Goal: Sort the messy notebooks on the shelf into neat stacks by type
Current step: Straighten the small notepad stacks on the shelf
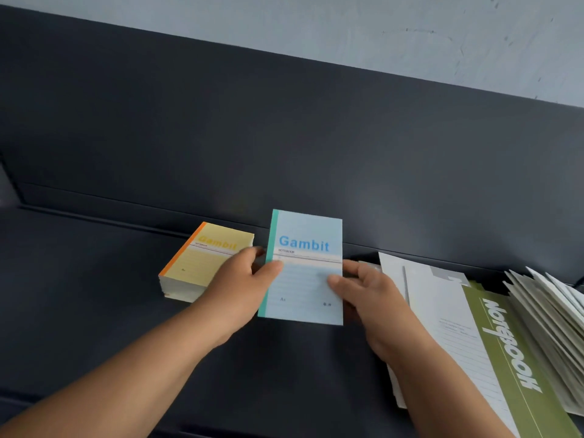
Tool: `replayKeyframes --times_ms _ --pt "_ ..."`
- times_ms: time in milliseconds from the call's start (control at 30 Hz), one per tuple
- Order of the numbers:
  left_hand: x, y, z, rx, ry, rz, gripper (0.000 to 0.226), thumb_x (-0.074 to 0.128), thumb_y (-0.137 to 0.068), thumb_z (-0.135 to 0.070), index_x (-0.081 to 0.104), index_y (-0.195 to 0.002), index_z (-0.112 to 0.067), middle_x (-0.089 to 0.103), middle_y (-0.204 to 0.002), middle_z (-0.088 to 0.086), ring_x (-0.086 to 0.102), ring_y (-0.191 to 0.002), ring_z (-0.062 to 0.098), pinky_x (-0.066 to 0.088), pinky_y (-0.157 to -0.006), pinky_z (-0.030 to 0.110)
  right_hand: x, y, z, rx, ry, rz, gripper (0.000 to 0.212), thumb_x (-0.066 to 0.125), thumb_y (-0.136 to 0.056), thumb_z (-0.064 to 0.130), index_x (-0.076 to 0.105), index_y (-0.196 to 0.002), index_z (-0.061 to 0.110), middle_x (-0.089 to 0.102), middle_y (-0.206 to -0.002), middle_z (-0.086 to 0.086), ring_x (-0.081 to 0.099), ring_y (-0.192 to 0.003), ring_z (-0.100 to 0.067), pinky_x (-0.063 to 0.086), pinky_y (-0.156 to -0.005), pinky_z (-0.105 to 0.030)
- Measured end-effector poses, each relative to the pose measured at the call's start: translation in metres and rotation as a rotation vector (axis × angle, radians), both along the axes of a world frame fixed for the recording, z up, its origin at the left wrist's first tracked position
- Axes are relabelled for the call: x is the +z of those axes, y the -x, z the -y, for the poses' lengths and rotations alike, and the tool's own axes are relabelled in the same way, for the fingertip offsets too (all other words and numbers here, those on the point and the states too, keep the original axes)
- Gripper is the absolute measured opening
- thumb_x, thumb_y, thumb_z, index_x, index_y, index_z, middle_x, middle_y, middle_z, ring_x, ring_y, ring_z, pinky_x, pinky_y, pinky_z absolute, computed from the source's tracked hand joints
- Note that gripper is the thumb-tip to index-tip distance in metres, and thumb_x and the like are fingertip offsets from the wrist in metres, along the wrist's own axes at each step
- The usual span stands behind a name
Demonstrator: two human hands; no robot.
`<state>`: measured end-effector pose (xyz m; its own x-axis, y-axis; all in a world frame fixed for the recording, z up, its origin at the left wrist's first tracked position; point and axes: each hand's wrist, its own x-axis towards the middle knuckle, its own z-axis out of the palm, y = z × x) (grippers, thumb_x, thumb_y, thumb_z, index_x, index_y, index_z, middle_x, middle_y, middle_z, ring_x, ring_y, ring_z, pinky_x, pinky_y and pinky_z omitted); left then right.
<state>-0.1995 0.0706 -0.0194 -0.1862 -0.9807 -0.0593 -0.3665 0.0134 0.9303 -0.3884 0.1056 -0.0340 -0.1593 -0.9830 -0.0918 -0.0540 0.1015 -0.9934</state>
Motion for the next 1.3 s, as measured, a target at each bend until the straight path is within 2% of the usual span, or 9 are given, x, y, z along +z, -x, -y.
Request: replayKeyframes --times_ms 100,300,433,600,867,1000,1133,1233,1300 --pt "0.022 -0.018 0.010 0.029 -0.009 -0.014 0.021 0.054 -0.095 -0.035 0.063 -0.112 -0.025 0.070 -0.100 -0.010 0.066 -0.093 0.012 0.054 -0.081 0.042 0.017 -0.013 0.013 0.087 -0.060 0.130 0.019 0.056 -0.094 0.009 0.069 -0.107 0.008 0.075 -0.102 -0.006 0.072 -0.092 -0.019 0.055 -0.084 -0.032" --pt "0.053 -0.070 0.050 0.060 -0.185 -0.047 0.020 0.066 -0.089 -0.032 0.069 -0.100 -0.015 0.075 -0.093 -0.001 0.069 -0.094 0.020 0.052 -0.092 0.043 0.030 -0.063 0.048 0.043 -0.245 0.397 0.007 0.063 -0.090 0.010 0.065 -0.095 0.005 0.076 -0.084 -0.008 0.072 -0.073 -0.018 0.060 -0.067 -0.029" --pt "0.053 -0.096 0.076 0.088 -0.289 -0.047 0.022 0.065 -0.090 -0.025 0.066 -0.103 -0.007 0.076 -0.091 0.004 0.070 -0.091 0.022 0.054 -0.089 0.043 0.029 -0.096 0.067 0.014 -0.306 0.454 0.021 0.067 -0.088 0.008 0.064 -0.106 0.000 0.076 -0.094 -0.012 0.072 -0.092 -0.025 0.056 -0.090 -0.043" --pt "0.037 -0.110 0.096 0.097 -0.371 -0.037 0.015 0.063 -0.092 -0.021 0.066 -0.100 -0.008 0.075 -0.091 0.007 0.069 -0.088 0.021 0.055 -0.073 0.033 0.018 -0.114 0.083 -0.043 -0.363 0.396 0.032 0.072 -0.084 0.009 0.062 -0.112 -0.001 0.073 -0.104 -0.015 0.069 -0.101 -0.029 0.053 -0.095 -0.045" --pt "0.012 -0.118 0.111 0.084 -0.420 -0.049 0.013 0.062 -0.093 -0.019 0.067 -0.097 -0.007 0.072 -0.099 0.009 0.066 -0.095 0.024 0.051 -0.087 0.038 -0.006 -0.123 0.097 -0.079 -0.388 0.288 0.030 0.076 -0.082 0.015 0.065 -0.107 0.001 0.074 -0.102 -0.012 0.070 -0.099 -0.025 0.057 -0.087 -0.037" --pt "-0.001 -0.121 0.114 0.078 -0.362 -0.008 0.024 0.062 -0.093 -0.026 0.063 -0.106 -0.006 0.069 -0.106 0.007 0.062 -0.096 0.019 0.041 -0.081 0.030 -0.016 -0.128 0.096 -0.082 -0.348 0.101 0.046 0.079 -0.073 0.039 0.069 -0.105 0.007 0.072 -0.110 -0.012 0.063 -0.088 -0.020 0.056 -0.080 -0.032" --pt "-0.011 -0.127 0.108 0.054 -0.450 -0.078 0.039 0.056 -0.088 -0.055 0.067 -0.112 -0.025 0.065 -0.122 0.000 0.053 -0.121 0.021 0.031 -0.110 0.041 -0.020 -0.130 0.093 -0.075 -0.300 0.033 0.070 0.069 -0.050 0.074 0.055 -0.097 0.023 0.059 -0.096 0.011 0.049 -0.078 -0.011 0.045 -0.070 -0.032" --pt "-0.018 -0.128 0.105 0.023 -0.503 -0.135 0.052 0.054 -0.078 -0.072 0.067 -0.111 -0.035 0.067 -0.120 -0.003 0.055 -0.120 0.022 0.032 -0.111 0.048 -0.024 -0.138 0.089 0.017 -0.342 0.106 0.073 0.055 -0.061 0.080 0.058 -0.116 0.032 0.060 -0.121 0.016 0.052 -0.117 -0.012 0.035 -0.106 -0.045" --pt "-0.017 -0.124 0.100 -0.001 -0.516 -0.151 0.047 0.049 -0.086 -0.067 0.068 -0.109 -0.031 0.071 -0.110 0.000 0.062 -0.110 0.022 0.038 -0.108 0.047 -0.023 -0.146 0.084 0.058 -0.330 0.129 0.062 0.050 -0.076 0.074 0.059 -0.121 0.032 0.065 -0.124 0.010 0.054 -0.122 -0.015 0.031 -0.113 -0.045"
